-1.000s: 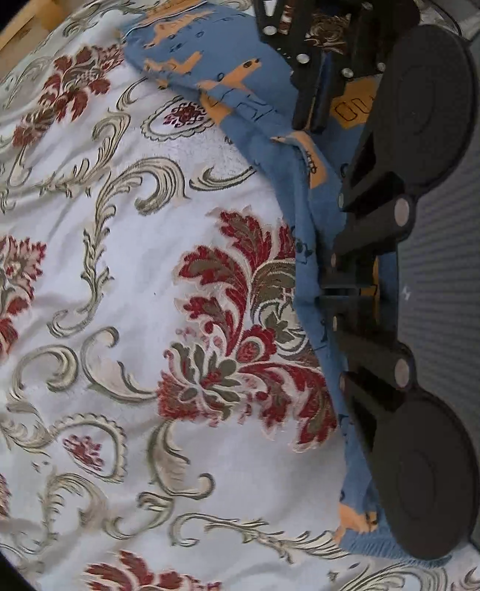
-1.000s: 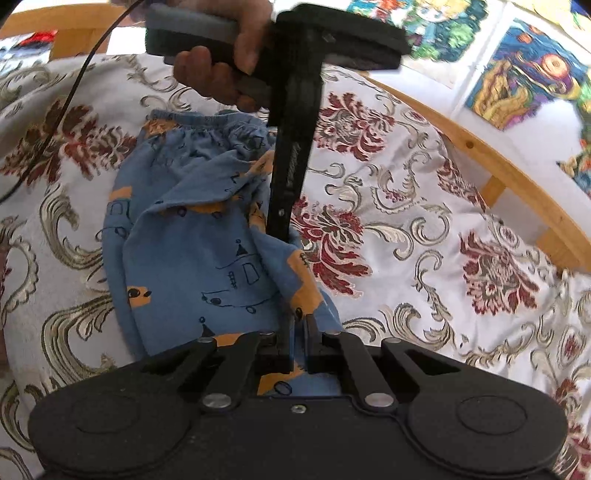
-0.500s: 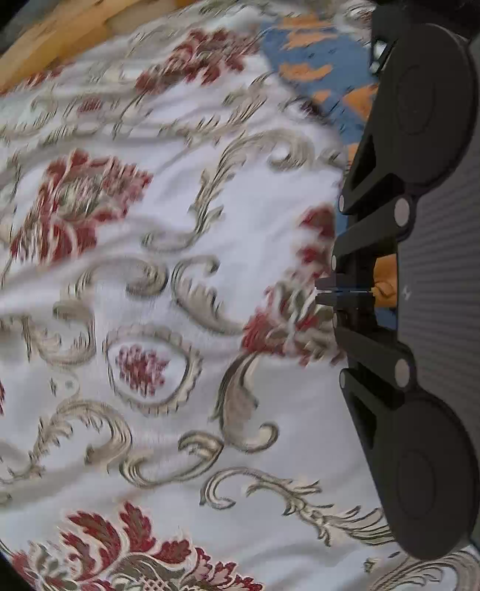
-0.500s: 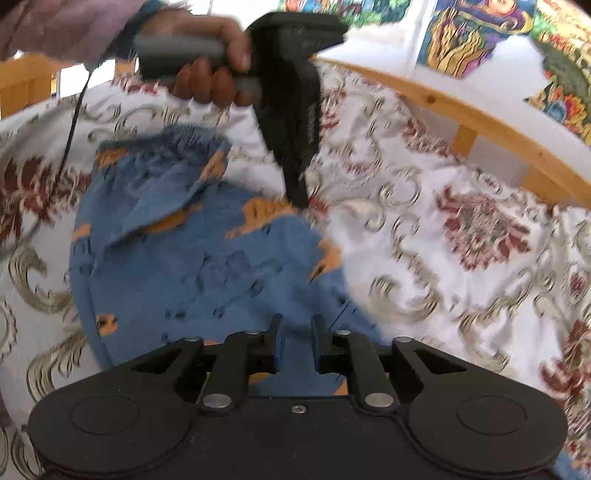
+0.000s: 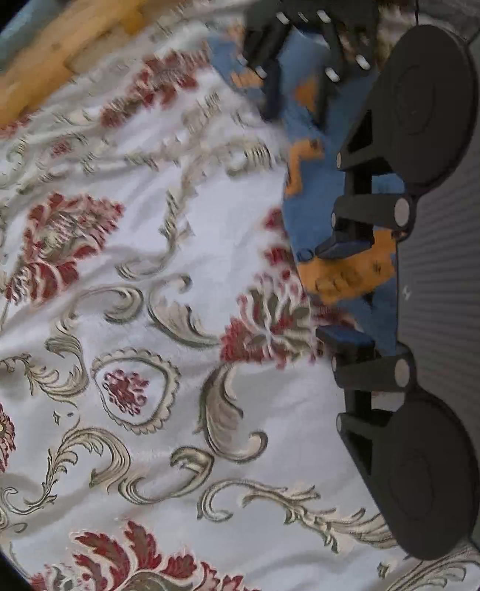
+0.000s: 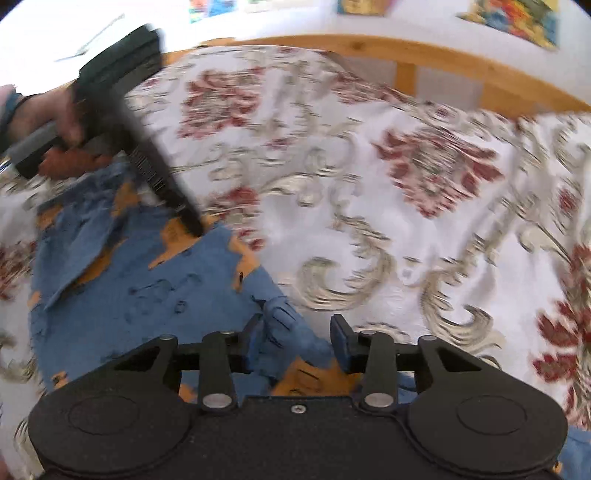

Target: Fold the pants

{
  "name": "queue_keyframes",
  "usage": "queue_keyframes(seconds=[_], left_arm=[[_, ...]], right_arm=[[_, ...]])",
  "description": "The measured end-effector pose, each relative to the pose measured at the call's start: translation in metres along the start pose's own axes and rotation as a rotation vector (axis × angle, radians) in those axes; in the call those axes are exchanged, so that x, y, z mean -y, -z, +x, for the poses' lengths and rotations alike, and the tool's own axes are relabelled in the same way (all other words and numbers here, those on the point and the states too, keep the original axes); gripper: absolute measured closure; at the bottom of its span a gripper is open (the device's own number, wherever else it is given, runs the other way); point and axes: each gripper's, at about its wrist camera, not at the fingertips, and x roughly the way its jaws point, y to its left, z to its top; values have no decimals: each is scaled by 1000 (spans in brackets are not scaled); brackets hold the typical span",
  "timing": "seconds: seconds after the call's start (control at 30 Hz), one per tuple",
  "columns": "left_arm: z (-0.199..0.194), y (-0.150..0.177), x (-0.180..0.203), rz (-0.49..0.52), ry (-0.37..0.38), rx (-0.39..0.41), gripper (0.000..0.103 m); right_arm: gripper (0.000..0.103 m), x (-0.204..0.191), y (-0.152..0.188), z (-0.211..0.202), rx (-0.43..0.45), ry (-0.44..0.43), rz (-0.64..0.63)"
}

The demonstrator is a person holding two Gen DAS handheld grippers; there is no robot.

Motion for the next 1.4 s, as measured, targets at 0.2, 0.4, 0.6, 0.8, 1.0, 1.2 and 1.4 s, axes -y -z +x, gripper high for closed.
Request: queue_keyframes(seconds=[0.2,0.4,0.6,0.8,1.0,1.2,1.4], left_arm=[[3,10,8,1,-71,70,76],[-20,33,10,60,-111,150,51],[-31,59,21,112,-254,187,52],[-48,84,31,159,-313,209,51],[-49,56,88,237,-236,272,48],[-10,-6,185,399,-7,257,28],[42,-71,273,461,161,210,16]], right_arm=[[57,-11,4,-17,53,94,-63],[54,-28,20,-24,42,139,-23],[44,-48,41,-52,38,158,69],[40,-33,68,-92,114,230,241],[27,-2,104,-143,166,444,467],[17,37,146,-168,214,526,706],[19,71,167,-172,297,502,891]])
